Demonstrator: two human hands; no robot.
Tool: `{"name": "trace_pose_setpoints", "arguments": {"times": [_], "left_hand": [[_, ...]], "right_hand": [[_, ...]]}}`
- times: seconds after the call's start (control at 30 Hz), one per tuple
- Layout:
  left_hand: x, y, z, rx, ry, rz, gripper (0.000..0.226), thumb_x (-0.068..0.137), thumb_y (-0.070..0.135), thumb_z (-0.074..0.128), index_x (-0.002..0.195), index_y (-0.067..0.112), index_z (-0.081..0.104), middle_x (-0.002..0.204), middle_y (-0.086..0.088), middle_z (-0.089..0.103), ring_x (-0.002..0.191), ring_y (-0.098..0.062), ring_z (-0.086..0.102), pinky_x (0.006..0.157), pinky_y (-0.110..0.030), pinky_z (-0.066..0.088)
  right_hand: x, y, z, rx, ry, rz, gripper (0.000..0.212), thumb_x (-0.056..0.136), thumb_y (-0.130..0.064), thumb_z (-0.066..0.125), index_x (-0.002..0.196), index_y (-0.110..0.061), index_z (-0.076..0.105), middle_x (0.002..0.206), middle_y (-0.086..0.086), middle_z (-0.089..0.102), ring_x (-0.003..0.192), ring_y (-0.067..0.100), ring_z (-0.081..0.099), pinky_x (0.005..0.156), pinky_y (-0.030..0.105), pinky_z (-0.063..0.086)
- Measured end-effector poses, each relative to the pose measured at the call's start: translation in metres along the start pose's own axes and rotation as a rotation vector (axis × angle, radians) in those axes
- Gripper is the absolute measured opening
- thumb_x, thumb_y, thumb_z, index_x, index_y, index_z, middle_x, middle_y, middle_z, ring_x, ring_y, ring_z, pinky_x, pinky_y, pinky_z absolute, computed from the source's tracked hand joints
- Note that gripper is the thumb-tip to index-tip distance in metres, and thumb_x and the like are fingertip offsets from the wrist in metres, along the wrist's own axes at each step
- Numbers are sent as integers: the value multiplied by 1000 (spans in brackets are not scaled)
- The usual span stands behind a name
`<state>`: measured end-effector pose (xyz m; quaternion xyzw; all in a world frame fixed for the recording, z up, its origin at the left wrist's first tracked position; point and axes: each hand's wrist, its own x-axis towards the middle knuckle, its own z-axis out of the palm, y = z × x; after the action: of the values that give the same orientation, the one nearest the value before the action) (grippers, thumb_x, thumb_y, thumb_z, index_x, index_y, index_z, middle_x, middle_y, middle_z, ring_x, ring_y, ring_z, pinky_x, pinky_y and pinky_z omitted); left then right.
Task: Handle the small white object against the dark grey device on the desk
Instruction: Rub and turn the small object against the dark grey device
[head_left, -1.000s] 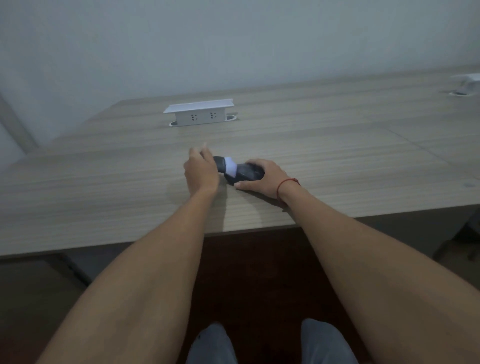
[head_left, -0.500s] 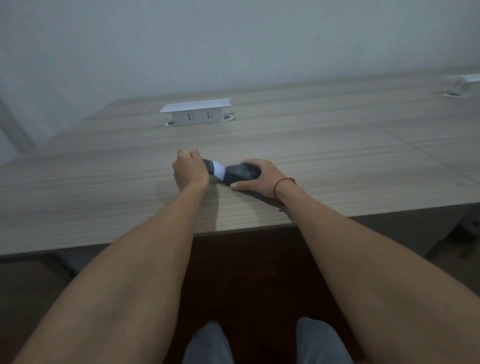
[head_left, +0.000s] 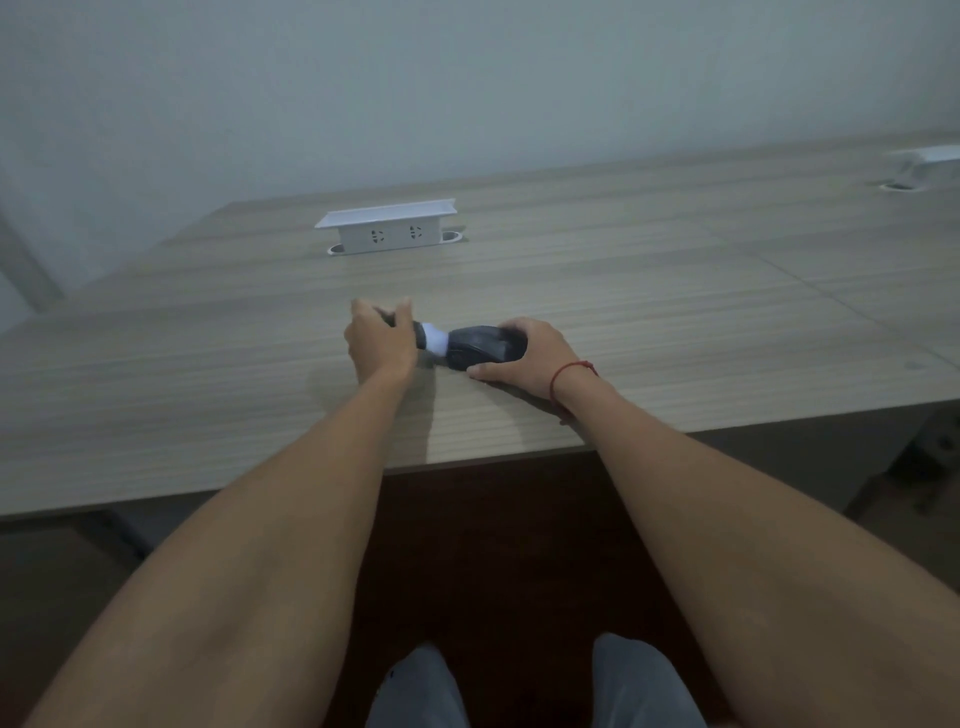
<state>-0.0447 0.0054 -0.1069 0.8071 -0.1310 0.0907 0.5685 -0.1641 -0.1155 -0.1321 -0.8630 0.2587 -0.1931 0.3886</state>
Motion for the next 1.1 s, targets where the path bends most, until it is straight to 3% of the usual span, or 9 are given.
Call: {"name": "trace_pose_setpoints", "arguments": {"times": [0.13,0.3,0.47,0.57,0.67,0.77,0.93,1.1], "left_hand": [[0,3,-5,-79,-39,8,29,95,37,53,89,9,50,90,-7,55,84,-20,52,70,-23,35],[-12,11,16,-35,-309,61,31,89,38,62,88,7,57,86,-10,59,78,-21,55,68,-27,40],[-4,18,10,10,-76,63,23,95,32,54,90,9,50,91,-6,52,82,-19,48,73,-27,37],[-1,17,7,-6,-150,83,27,94,35,55,87,9,50,89,-6,54,82,-20,51,72,-27,37],[-5,10,11,53,-126,58,27,94,35,55,90,8,51,97,-13,60,88,-27,57,72,-28,37],[-8,1,13,82,-61,-18,33,94,34,54,100,2,56,111,-19,63,101,-34,60,74,-30,37],[-3,-3,14,10,-110,-34,32,93,36,56,96,5,56,109,-17,64,101,-31,60,83,-35,46],[2,-7,12,-50,-230,-60,37,93,39,51,97,3,61,91,-9,59,84,-23,56,78,-35,48]], "right_hand": [[1,-3,5,-9,44,13,74,63,-47,82,126,-20,55,122,1,62,110,21,58,97,42,49],[-3,-5,10,29,95,25,67,59,-43,83,117,-21,60,114,3,66,104,22,61,92,45,53],[-3,-8,8,-39,86,48,71,59,-51,82,117,-20,57,112,1,64,99,19,60,89,40,54],[-1,-7,9,-49,120,47,75,58,-52,82,121,-20,56,116,3,63,104,22,59,91,43,53],[-2,-4,9,-170,172,48,87,62,-62,74,134,-23,47,129,5,57,119,26,51,98,43,47],[-7,-5,6,-334,180,34,77,71,-70,56,136,-32,44,129,6,54,120,27,47,102,42,37],[-3,-12,1,-136,236,77,50,89,-49,37,135,-33,50,135,8,53,127,27,44,110,43,23],[6,-10,6,-234,137,113,44,97,-44,29,132,-31,52,134,5,59,125,28,50,116,50,13]]}}
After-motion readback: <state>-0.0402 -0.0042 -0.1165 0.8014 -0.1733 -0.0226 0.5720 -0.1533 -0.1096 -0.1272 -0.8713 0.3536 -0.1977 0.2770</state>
